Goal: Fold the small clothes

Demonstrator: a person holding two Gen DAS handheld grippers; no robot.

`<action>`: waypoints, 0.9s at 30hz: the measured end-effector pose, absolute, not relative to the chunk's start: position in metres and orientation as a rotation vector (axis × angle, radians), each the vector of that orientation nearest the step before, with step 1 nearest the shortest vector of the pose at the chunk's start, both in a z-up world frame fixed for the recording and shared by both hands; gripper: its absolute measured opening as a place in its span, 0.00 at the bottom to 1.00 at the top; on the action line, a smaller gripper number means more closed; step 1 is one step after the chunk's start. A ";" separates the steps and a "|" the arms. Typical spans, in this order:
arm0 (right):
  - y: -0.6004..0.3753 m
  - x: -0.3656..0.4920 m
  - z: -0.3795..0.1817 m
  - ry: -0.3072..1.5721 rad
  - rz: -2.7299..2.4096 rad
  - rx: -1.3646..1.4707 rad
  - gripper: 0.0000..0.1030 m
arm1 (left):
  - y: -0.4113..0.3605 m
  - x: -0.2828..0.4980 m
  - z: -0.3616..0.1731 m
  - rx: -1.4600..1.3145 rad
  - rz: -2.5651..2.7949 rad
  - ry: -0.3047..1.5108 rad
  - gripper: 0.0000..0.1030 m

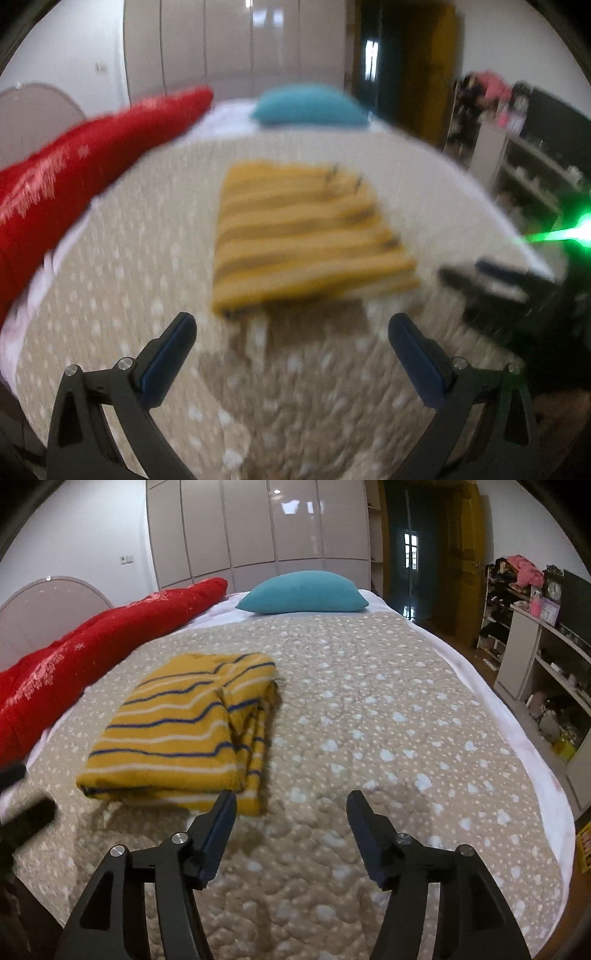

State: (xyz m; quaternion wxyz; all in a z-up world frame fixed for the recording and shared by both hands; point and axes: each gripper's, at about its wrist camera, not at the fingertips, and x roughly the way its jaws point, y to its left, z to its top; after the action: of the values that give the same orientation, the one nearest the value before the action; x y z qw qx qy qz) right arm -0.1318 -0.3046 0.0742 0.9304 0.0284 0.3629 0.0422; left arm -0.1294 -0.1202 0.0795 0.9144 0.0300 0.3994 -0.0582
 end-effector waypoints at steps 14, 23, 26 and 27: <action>-0.288 -0.132 0.052 0.804 0.112 0.021 0.68 | -0.100 -0.106 0.006 0.011 -0.018 1.111 1.00; -0.282 -0.127 0.042 0.839 0.111 0.013 0.69 | -0.097 -0.104 0.002 -0.026 -0.028 1.107 1.00; -0.281 -0.127 0.041 0.843 0.108 0.016 0.69 | -0.096 -0.102 0.000 -0.024 -0.032 1.109 1.00; -0.281 -0.127 0.041 0.842 0.110 0.016 0.69 | -0.094 -0.101 -0.001 -0.024 -0.032 1.102 1.00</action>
State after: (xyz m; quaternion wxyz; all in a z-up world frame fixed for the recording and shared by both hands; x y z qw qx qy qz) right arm -0.1271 -0.2806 0.0413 0.9111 0.0077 0.4086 0.0535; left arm -0.1011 -0.0937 -0.0015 0.8518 -0.0112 0.5235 -0.0151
